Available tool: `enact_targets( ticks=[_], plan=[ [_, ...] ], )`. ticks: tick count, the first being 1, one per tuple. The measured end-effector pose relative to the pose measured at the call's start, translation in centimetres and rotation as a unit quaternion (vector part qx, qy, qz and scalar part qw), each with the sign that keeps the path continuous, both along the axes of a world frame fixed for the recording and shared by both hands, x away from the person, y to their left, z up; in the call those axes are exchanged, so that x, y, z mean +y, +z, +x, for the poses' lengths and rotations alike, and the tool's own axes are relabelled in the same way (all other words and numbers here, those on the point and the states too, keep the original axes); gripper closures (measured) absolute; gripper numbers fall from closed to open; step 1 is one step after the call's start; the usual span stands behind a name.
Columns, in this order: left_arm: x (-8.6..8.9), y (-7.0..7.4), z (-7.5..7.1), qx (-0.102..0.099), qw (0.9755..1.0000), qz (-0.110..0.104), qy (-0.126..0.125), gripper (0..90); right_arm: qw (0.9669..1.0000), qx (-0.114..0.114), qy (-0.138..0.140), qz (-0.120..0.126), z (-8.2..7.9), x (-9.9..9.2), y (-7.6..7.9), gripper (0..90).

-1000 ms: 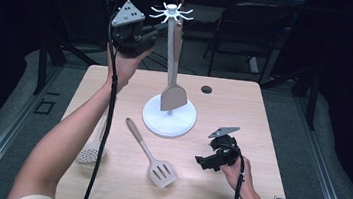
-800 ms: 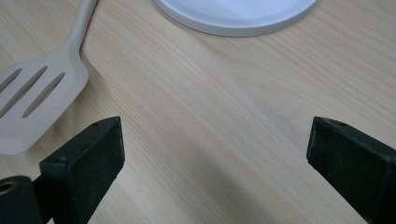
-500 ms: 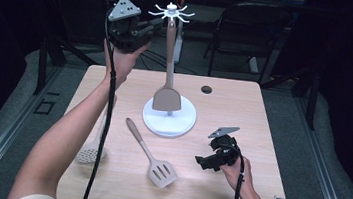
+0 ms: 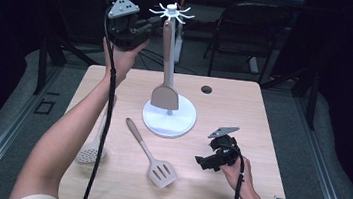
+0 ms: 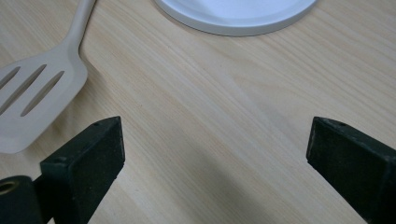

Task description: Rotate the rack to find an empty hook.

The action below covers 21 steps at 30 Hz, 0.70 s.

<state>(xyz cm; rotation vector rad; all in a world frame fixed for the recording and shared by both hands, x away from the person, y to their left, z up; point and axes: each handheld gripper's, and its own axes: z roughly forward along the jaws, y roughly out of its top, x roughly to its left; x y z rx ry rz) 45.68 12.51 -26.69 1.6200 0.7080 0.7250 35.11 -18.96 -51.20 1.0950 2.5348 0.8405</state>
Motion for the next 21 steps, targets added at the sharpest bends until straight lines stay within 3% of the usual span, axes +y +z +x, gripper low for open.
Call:
enact_targets(
  ticks=[21],
  plan=[
    [0.31, 0.04, 0.47, 0.001, 0.9999, 0.004, 0.011, 90.0, 1.0, -0.002, 0.001, -0.004, -0.01, 0.04, -0.08, 4.1]
  ],
)
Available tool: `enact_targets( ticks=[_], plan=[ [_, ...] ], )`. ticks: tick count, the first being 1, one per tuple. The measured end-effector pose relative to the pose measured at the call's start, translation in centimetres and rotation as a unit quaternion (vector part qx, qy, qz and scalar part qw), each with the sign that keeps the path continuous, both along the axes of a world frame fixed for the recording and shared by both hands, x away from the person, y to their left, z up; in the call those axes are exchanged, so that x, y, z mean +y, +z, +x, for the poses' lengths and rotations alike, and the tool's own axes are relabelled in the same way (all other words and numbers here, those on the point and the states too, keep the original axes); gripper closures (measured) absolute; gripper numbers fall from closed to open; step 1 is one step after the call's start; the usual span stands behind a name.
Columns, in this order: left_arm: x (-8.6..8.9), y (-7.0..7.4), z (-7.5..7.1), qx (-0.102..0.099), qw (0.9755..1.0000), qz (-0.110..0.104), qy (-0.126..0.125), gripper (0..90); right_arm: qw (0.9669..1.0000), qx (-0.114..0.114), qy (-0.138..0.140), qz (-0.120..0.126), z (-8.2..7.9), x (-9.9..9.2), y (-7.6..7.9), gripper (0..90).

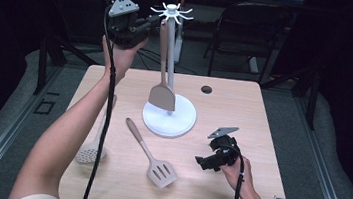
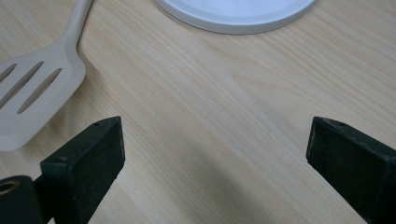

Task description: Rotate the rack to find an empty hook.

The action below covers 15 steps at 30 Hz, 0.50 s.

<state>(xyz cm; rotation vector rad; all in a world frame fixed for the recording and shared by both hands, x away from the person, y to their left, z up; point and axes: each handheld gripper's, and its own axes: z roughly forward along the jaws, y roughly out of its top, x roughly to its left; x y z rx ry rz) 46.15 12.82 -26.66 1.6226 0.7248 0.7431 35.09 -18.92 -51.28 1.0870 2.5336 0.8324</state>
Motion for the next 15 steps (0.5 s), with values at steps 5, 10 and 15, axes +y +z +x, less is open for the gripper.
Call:
enact_targets(
  ticks=[5, 10, 15],
  plan=[
    [0.4, 0.0, -0.5, -0.005, 0.9999, -0.01, 0.005, 88.8, 1.0, 0.003, 0.001, -0.003, 0.0, 0.0, 0.0, 4.1],
    [1.0, -0.3, -1.1, -0.002, 0.9999, -0.012, 0.007, 80.9, 1.0, 0.001, 0.001, -0.007, 0.0, 0.0, 0.0, 4.1],
    [1.7, -1.2, -1.7, 0.008, 0.9999, -0.007, 0.01, 65.2, 1.0, -0.002, -0.003, -0.002, -0.1, 0.0, 0.0, 4.2]
  ],
)
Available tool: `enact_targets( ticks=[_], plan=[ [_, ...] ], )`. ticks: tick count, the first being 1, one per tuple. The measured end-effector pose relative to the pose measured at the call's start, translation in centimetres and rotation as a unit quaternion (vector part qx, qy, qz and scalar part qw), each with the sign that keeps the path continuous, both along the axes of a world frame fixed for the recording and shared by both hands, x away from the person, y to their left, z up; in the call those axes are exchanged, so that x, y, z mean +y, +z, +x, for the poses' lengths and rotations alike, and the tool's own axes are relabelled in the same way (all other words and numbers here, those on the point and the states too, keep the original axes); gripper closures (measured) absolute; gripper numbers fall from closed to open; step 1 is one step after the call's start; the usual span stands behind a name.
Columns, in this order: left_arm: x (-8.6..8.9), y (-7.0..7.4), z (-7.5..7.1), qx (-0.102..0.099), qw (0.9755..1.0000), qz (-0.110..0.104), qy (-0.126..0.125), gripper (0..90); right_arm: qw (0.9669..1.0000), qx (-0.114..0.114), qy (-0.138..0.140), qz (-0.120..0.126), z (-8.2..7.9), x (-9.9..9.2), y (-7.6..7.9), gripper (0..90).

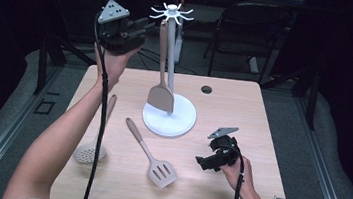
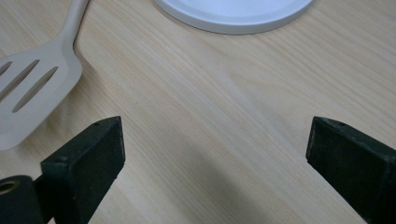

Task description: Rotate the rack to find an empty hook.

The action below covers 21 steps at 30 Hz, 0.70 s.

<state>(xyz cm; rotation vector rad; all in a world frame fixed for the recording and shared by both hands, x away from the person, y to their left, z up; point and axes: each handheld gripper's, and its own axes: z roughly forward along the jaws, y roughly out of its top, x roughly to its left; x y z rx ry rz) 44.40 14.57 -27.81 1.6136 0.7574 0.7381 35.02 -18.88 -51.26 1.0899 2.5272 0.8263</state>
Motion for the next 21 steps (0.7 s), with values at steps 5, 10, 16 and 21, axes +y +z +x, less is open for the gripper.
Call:
enact_targets(
  ticks=[5, 10, 16, 21],
  plan=[
    [0.6, -1.6, -0.7, 0.012, 0.9998, 0.014, 0.001, 50.9, 1.0, -0.002, -0.001, 0.002, 0.0, 0.0, 0.0, 4.1],
    [1.5, -3.6, -1.2, 0.035, 0.9992, 0.021, 0.002, 36.1, 1.0, -0.002, 0.0, 0.0, 0.1, 0.0, -0.1, 4.2],
    [2.5, -6.7, -1.9, 0.077, 0.9957, 0.051, -0.01, 24.2, 1.0, 0.001, 0.0, 0.007, 0.1, 0.1, -0.2, 4.2],
    [3.5, -9.4, -2.6, 0.107, 0.9922, 0.063, -0.009, 16.5, 1.0, 0.009, 0.003, -0.001, 0.1, 0.2, -0.4, 4.1]
  ],
)
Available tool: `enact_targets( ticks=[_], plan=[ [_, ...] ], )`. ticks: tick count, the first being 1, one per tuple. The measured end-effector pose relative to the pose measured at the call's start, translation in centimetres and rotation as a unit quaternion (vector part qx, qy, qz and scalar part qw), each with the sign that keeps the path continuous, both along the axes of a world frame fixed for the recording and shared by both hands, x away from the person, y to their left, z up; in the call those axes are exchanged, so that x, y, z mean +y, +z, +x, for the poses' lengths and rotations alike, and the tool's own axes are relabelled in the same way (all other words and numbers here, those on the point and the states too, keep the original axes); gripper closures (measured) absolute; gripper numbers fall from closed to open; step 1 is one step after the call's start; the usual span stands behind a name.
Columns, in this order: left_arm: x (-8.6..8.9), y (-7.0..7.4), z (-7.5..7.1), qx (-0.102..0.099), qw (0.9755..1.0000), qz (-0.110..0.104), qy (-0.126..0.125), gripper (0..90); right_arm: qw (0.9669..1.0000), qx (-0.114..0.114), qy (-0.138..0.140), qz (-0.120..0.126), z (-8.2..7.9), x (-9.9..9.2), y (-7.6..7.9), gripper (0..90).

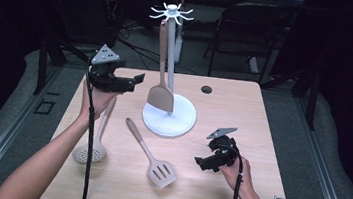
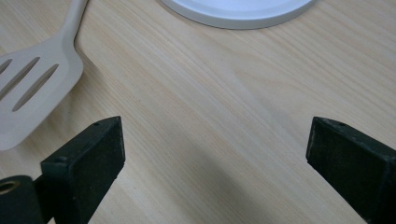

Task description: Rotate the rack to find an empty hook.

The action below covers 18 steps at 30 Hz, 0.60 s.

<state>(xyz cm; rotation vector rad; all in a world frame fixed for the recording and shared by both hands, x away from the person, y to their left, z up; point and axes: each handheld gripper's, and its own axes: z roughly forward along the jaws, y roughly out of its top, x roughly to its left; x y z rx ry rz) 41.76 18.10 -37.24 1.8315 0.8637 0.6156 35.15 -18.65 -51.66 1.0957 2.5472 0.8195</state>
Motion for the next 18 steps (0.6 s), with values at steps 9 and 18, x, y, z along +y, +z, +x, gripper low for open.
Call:
enact_targets(
  ticks=[9, 18],
  plan=[
    [1.9, -4.9, -1.3, 0.044, 0.9989, 0.013, 0.009, 10.2, 0.9999, 0.01, 0.007, 0.001, 0.0, 0.3, -0.4, 3.9],
    [3.1, -8.4, -2.2, 0.075, 0.9969, 0.01, 0.02, 6.8, 0.9998, 0.015, 0.011, 0.007, 0.0, 0.7, -0.8, 3.1]
  ],
)
